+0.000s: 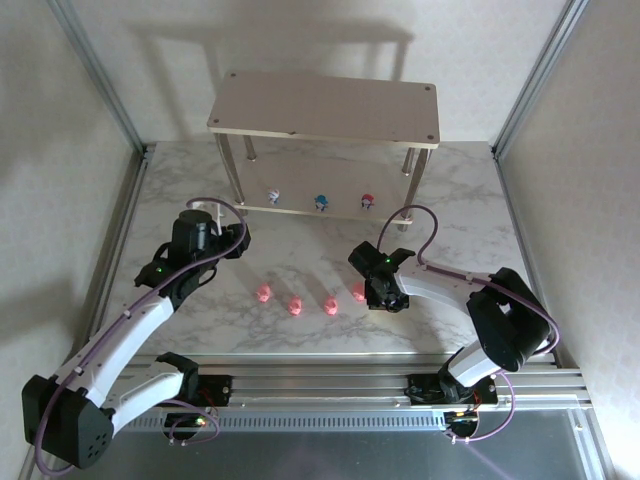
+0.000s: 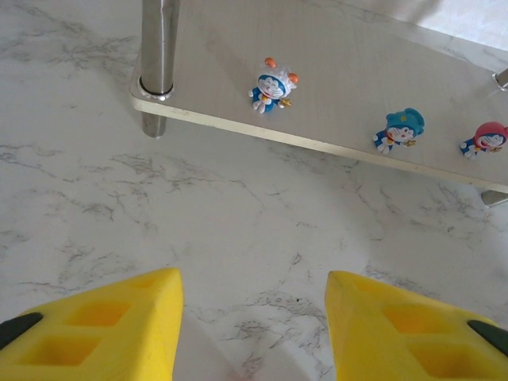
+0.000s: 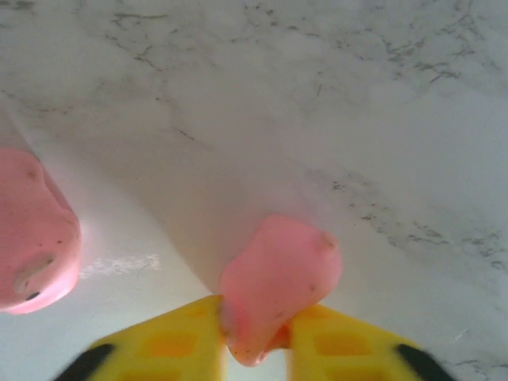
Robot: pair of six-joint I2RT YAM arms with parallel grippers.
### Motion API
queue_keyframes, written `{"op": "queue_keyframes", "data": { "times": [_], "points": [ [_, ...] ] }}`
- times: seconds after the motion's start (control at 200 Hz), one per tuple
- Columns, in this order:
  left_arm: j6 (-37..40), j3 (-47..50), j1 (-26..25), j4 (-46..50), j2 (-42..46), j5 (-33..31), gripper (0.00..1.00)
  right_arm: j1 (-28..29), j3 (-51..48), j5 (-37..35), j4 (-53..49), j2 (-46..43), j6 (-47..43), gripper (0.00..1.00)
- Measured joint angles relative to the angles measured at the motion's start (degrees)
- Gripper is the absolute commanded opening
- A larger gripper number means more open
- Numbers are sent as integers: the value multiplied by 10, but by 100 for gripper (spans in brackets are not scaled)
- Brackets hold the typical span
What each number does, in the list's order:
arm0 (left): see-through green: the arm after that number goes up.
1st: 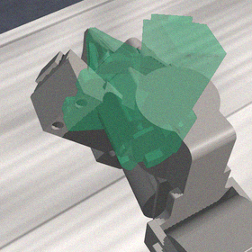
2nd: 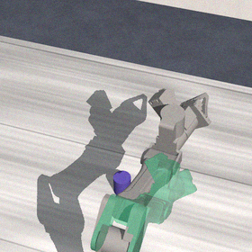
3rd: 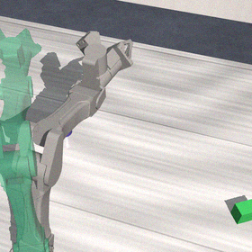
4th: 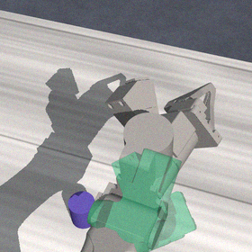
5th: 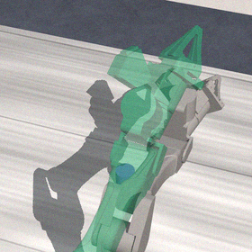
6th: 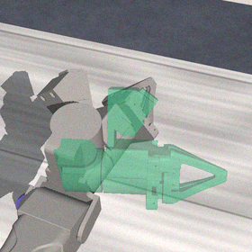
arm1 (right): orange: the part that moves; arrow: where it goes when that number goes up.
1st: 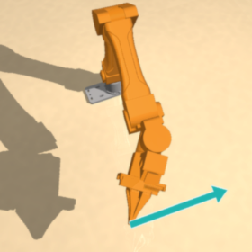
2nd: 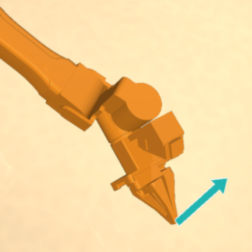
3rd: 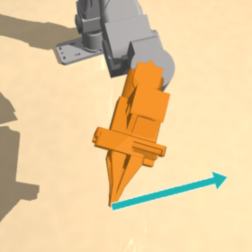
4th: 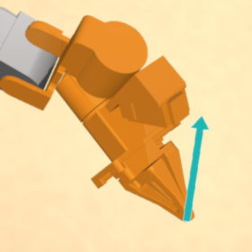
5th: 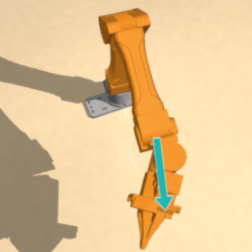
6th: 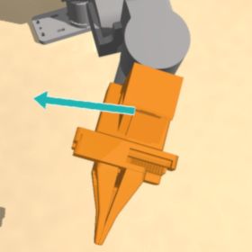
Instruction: Place and organize the plastic toys onto the shelf
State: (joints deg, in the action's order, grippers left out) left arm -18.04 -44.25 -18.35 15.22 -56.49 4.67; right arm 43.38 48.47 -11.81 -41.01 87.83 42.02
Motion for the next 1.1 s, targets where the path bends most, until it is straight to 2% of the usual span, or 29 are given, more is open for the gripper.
{"op": "queue_keyframes", "data": {
  "times": [0.18,0.32,0.41,0.511,0.631,0.746,0.896,1.101],
  "points": [
    [0,-7,0,0,-7,0,50,0,8,-6,-10,0,-18,1],
    [0,-22,0,5,-12,0,50,0,60,-23,-73,-32,-35,2],
    [2,-50,0,15,-24,0,50,-9,162,-45,-144,-68,-63,3],
    [7,-101,0,28,-49,1,50,-21,342,-82,-211,-76,-107,4],
    [16,-165,-1,35,-75,5,50,-45,559,-110,-259,-60,-171,5],
    [24,-212,-4,39,-95,8,50,-90,726,-115,-295,-14,-227,5],
    [31,-242,-4,44,-113,13,50,-146,852,-103,-319,70,-278,5],
    [36,-253,-4,59,-120,15,51,-196,927,-64,-342,177,-310,5]
  ]
}}
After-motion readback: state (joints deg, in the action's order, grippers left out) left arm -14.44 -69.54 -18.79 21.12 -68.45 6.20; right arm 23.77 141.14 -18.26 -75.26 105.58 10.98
